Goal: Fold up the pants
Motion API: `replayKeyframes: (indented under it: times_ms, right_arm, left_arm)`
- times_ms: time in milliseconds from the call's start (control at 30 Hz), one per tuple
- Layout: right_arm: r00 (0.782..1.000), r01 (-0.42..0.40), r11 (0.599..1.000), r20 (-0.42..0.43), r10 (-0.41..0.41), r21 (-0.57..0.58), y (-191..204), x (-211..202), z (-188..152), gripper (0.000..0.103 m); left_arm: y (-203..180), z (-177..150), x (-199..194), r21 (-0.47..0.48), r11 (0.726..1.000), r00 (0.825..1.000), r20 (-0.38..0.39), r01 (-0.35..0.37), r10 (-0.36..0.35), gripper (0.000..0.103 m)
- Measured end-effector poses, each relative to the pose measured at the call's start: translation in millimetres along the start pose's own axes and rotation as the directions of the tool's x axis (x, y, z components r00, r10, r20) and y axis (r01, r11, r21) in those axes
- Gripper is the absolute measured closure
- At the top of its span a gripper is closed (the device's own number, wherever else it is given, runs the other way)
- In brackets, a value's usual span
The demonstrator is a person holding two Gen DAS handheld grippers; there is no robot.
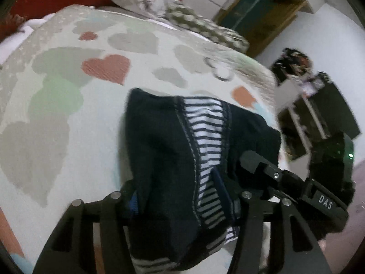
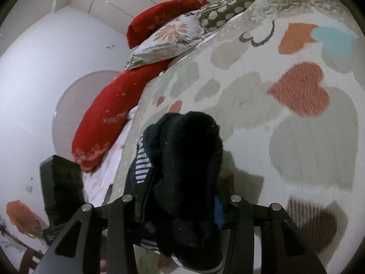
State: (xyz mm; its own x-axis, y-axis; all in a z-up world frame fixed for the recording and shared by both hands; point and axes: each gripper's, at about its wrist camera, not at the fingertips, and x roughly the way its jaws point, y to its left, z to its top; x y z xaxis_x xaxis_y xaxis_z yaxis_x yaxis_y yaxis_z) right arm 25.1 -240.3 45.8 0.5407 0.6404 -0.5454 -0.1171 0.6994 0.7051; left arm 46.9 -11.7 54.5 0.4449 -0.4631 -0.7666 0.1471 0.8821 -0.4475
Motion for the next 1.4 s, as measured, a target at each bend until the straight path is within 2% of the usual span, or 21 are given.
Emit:
replayKeyframes:
  times_ms: [33, 67, 133, 200, 333, 400, 467, 567, 667, 733, 800, 867, 1167, 1400]
  right_arm:
    - [0.999, 0.034, 0.999, 0.0, -0.034, 0.0, -3, 7, 5, 0.053]
    - [0.997, 0.078, 0.997, -0.004, -0.078, 0.0, -6, 14, 8, 0.052]
    - [0.987, 0.157, 0.988, -0.026, -0.156, 0.013, -16, 22, 8, 0.052]
    - [0.992, 0.128, 0.991, 0.006, -0.128, 0.023, -16, 7, 3, 0.052]
    - [0.978, 0.169, 0.985, 0.132, -0.163, -0.034, 2, -34, -11, 0.051]
    - [0.97, 0.195, 0.979, 0.157, -0.183, -0.062, 9, -47, -25, 0.047]
    - [0.962, 0.245, 0.967, 0.145, -0.233, -0.074, 9, -46, -39, 0.047]
    - [0.945, 0.315, 0.947, 0.117, -0.306, -0.065, 0, -39, -59, 0.047]
    - [0.928, 0.365, 0.93, 0.097, -0.36, -0.047, -9, -36, -79, 0.047]
    - [0.92, 0.384, 0.921, 0.107, -0.377, -0.057, -6, -38, -86, 0.047]
    - [0.911, 0.407, 0.91, 0.11, -0.398, -0.082, 0, -40, -90, 0.047]
    - [0.911, 0.408, 0.909, 0.108, -0.399, -0.088, 3, -41, -92, 0.047]
    - [0.906, 0.416, 0.905, 0.13, -0.403, -0.093, 21, -50, -101, 0.046]
    - [0.881, 0.47, 0.869, 0.151, -0.449, -0.157, 36, -47, -106, 0.043]
  left_arm:
    - [6, 4, 7, -0.007, 0.998, 0.998, -0.003, -0.059, 0.058, 0.045]
    - [12, 5, 11, -0.015, 0.996, 0.996, -0.018, -0.086, 0.086, 0.044]
    - [22, 0, 8, -0.046, 0.998, 0.998, -0.035, -0.053, 0.051, 0.042]
    - [28, -7, -1, -0.065, 0.996, 0.998, -0.025, -0.055, 0.053, 0.038]
    - [25, -22, -25, -0.034, 0.989, 0.99, 0.019, -0.142, 0.143, 0.035]
    - [19, -30, -35, -0.009, 0.981, 0.98, 0.057, -0.193, 0.193, 0.033]
    - [13, -40, -44, 0.012, 0.97, 0.966, 0.093, -0.242, 0.239, 0.028]
    - [0, -57, -54, 0.056, 0.942, 0.934, 0.157, -0.332, 0.32, 0.027]
    - [-12, -69, -58, 0.109, 0.912, 0.907, 0.201, -0.396, 0.37, 0.026]
    - [-18, -78, -62, 0.135, 0.897, 0.895, 0.222, -0.421, 0.387, 0.026]
    - [-19, -84, -63, 0.14, 0.9, 0.899, 0.217, -0.414, 0.38, 0.026]
    - [-19, -88, -66, 0.139, 0.906, 0.906, 0.203, -0.401, 0.37, 0.026]
    - [-21, -103, -82, 0.133, 0.905, 0.903, 0.215, -0.404, 0.372, 0.026]
    - [-22, -106, -87, 0.134, 0.912, 0.909, 0.219, -0.389, 0.355, 0.026]
